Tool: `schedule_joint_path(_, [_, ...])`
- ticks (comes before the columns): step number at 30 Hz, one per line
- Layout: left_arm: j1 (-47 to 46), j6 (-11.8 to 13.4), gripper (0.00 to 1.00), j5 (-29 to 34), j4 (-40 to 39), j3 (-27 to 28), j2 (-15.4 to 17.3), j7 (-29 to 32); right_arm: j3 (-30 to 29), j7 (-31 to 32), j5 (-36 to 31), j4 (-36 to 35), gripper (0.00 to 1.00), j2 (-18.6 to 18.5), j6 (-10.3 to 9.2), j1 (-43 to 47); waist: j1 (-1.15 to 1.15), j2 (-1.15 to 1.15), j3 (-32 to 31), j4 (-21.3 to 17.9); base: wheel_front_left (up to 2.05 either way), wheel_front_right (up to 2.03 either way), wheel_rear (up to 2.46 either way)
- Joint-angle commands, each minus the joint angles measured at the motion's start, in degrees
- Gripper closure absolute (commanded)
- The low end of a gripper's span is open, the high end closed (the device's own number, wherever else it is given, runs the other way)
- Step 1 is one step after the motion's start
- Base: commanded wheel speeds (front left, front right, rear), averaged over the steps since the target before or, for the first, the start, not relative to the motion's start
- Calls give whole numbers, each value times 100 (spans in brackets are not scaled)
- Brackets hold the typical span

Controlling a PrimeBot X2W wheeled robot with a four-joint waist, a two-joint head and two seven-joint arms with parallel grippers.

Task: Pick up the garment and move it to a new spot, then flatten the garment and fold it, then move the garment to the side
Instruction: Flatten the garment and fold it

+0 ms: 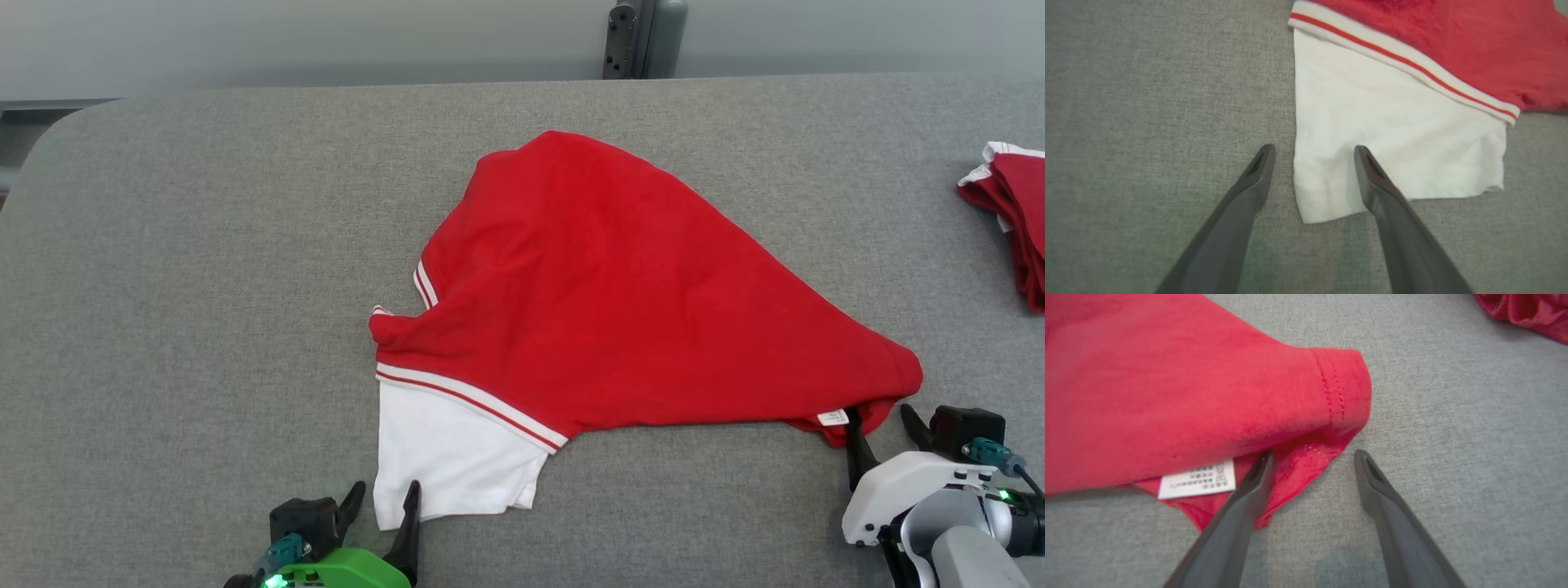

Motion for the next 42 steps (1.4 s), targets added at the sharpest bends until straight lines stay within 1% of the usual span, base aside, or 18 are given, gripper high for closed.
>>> schedule_joint_path(1, [-59, 15, 0, -68, 42, -9, 12, 17, 89, 84, 40, 84, 0, 65, 3, 199, 0, 0, 4, -5, 0, 0, 0])
schedule_joint_path(3, [-61, -23, 0, -115, 73, -39, 11, 66, 180, 147, 113, 67, 0, 88, 4, 256, 0, 0, 10, -16, 0, 0, 0])
schedule_joint_path(4, [-61, -50, 51, -154, 93, -53, 11, 103, 248, 172, 185, 51, 0, 101, 6, 280, 0, 0, 14, -25, 0, 0, 0])
schedule_joint_path(5, [-58, -79, 100, -185, 113, -84, 11, 131, 350, 217, 248, 41, 51, 96, 12, 295, 0, 0, 17, -34, 0, 0, 0])
schedule_joint_path(6, [-50, -126, 100, -206, 114, -131, 11, 175, 431, 188, 312, -3, 99, 73, 20, 301, 0, 0, 17, -45, 0, 0, 0])
schedule_joint_path(9, [-15, -214, 100, -638, -42, -148, 5, 145, 597, 110, 536, -169, 100, -85, 9, 263, 0, 0, -18, -90, 0, 0, 0])
schedule_joint_path(11, [-38, -266, 100, -1096, -316, -107, 8, 93, 676, 39, 761, -419, 100, -314, 0, 206, 0, 0, -64, -115, 0, 0, 0])
schedule_joint_path(13, [-119, -310, 100, -1487, -740, -6, 13, 70, 986, 123, 1249, -881, 100, -486, 3, 181, 0, 0, -135, -133, 0, 0, 0])
schedule_joint_path(15, [-216, -324, 100, -1716, -1273, 149, 70, 99, 1273, 333, 1806, -1471, 100, -881, 1, 279, 0, 0, -214, -144, 0, 0, 0])
schedule_joint_path(17, [-297, -338, 100, -1917, -1960, 326, 218, 222, 1394, 630, 2353, -2167, 100, -1482, -3, 422, 0, 0, -299, -161, 0, 0, 0])
schedule_joint_path(18, [-335, -307, 100, -1974, -2301, 425, 292, 309, 1390, 800, 2615, -2485, 100, -1725, -2, 495, 0, 0, -347, -170, 0, 0, 0])
schedule_joint_path(22, [-594, -88, 100, -2165, -3594, 819, 621, 735, 1025, 1502, 3630, -3654, 100, -2566, 0, 790, 0, 0, -517, -198, 0, 0, 0])
schedule_joint_path(24, [-743, 68, 100, -2332, -4000, 994, 673, 953, 809, 1823, 4043, -4080, 100, -2840, 0, 927, 0, 0, -595, -217, 0, 0, 0])
schedule_joint_path(26, [-900, 178, 100, -2358, -4267, 1122, 798, 1143, 634, 2071, 4370, -4447, 100, -3007, 0, 1016, 0, 0, -653, -247, 0, 0, 0])
schedule_joint_path(29, [-1047, 304, 100, -2369, -4495, 1217, 924, 1370, 391, 2267, 4733, -4913, 100, -3149, 0, 1085, 0, 0, -733, -302, 0, 0, 0])
schedule_joint_path(36, [-1237, 471, 100, -2519, -4925, 1288, 997, 1650, 91, 2416, 5007, -5511, 100, -3296, 0, 1381, 0, 0, -780, -375, 0, 0, 0])
schedule_joint_path(39, [-1421, 518, 100, -2555, -5146, 1331, 1089, 1825, -76, 2497, 5191, -5800, 100, -3388, 1, 1485, 0, 0, -726, -397, 0, 0, 0])
schedule_joint_path(42, [-1776, 564, 100, -2618, -5344, 1355, 1253, 2099, -392, 2565, 5403, -6062, 100, -3576, 0, 1379, 0, 0, -569, -404, 0, 0, 0])
